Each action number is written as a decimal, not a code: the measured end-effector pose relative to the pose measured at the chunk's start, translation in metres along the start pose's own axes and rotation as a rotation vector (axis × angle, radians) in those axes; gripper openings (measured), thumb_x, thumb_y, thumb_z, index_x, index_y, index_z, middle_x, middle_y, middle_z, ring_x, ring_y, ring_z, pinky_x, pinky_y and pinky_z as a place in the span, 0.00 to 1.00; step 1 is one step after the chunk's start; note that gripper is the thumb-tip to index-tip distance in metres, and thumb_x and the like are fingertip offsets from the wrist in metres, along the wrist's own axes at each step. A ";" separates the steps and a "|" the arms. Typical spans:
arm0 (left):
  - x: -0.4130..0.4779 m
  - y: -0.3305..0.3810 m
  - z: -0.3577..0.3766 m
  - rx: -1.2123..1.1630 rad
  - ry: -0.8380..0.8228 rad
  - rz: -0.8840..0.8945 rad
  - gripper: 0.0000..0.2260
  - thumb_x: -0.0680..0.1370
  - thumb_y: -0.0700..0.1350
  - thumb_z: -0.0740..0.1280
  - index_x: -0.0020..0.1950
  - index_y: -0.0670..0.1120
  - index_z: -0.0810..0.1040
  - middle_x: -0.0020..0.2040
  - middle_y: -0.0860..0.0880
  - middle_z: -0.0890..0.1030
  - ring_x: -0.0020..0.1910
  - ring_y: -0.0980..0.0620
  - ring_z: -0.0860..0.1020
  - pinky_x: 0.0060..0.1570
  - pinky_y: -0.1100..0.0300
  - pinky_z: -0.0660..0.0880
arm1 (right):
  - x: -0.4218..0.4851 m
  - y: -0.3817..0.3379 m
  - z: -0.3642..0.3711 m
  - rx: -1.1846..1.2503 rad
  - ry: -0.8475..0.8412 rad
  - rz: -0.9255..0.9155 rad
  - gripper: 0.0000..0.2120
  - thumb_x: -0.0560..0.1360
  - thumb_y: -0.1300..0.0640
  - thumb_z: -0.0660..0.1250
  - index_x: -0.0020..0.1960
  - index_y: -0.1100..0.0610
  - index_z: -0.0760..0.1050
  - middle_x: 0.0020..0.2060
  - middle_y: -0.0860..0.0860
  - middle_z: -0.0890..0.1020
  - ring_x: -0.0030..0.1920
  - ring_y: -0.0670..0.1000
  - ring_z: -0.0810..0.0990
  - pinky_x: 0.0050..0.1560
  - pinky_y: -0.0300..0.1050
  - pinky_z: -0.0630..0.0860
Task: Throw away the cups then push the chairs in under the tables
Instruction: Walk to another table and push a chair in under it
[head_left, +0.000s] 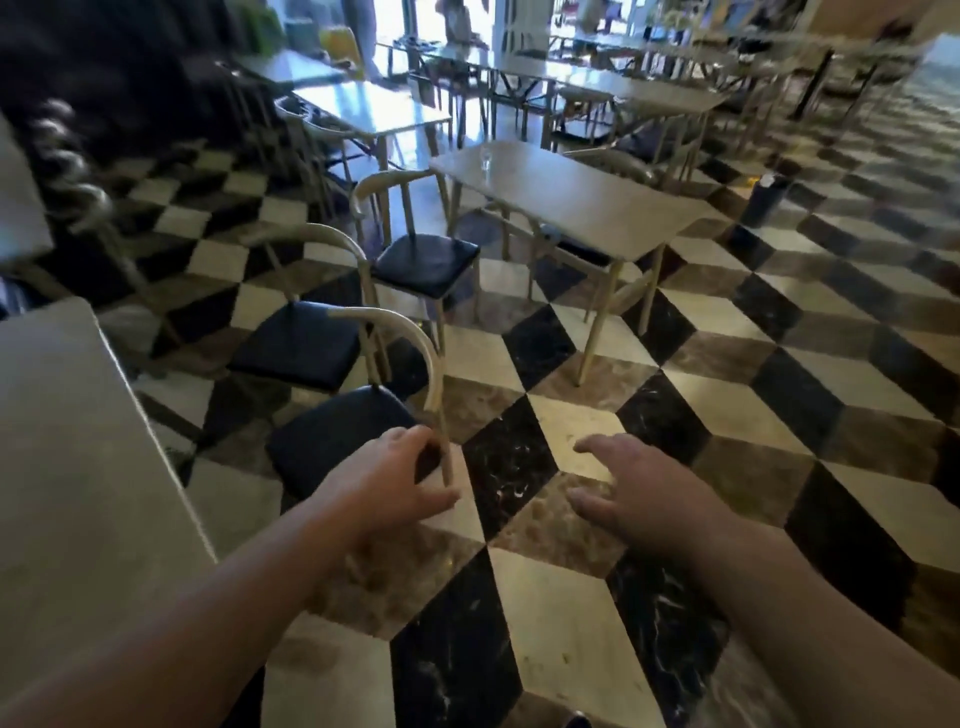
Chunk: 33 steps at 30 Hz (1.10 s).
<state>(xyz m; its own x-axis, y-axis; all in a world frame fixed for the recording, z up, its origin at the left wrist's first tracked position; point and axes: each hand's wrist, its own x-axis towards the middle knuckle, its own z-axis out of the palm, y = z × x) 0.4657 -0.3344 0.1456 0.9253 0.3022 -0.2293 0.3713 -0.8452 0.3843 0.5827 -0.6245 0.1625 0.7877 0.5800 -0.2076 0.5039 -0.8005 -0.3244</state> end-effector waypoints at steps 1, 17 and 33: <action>0.007 0.009 -0.005 -0.010 0.009 -0.044 0.35 0.72 0.68 0.75 0.76 0.62 0.70 0.72 0.56 0.74 0.62 0.58 0.74 0.52 0.61 0.73 | 0.017 0.012 -0.011 -0.049 -0.022 -0.049 0.33 0.72 0.25 0.62 0.73 0.38 0.70 0.68 0.43 0.76 0.66 0.47 0.74 0.61 0.49 0.77; 0.182 0.057 -0.024 -0.186 0.266 -0.273 0.32 0.72 0.71 0.72 0.73 0.59 0.72 0.66 0.59 0.76 0.57 0.60 0.73 0.47 0.60 0.71 | 0.277 0.061 -0.105 -0.125 -0.003 -0.399 0.28 0.74 0.29 0.62 0.71 0.37 0.70 0.60 0.41 0.78 0.53 0.41 0.73 0.42 0.38 0.69; 0.498 -0.021 -0.119 -0.314 0.262 -0.334 0.23 0.79 0.65 0.69 0.69 0.55 0.76 0.57 0.56 0.81 0.52 0.57 0.80 0.51 0.52 0.82 | 0.609 -0.018 -0.212 -0.392 -0.078 -0.501 0.19 0.80 0.35 0.65 0.66 0.43 0.76 0.53 0.41 0.77 0.54 0.45 0.76 0.42 0.39 0.70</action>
<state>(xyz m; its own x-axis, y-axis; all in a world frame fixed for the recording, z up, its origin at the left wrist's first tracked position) 0.9279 -0.1139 0.1301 0.7260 0.6666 -0.1692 0.6173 -0.5232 0.5875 1.1288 -0.2886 0.2379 0.4022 0.8956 -0.1899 0.9082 -0.4166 -0.0412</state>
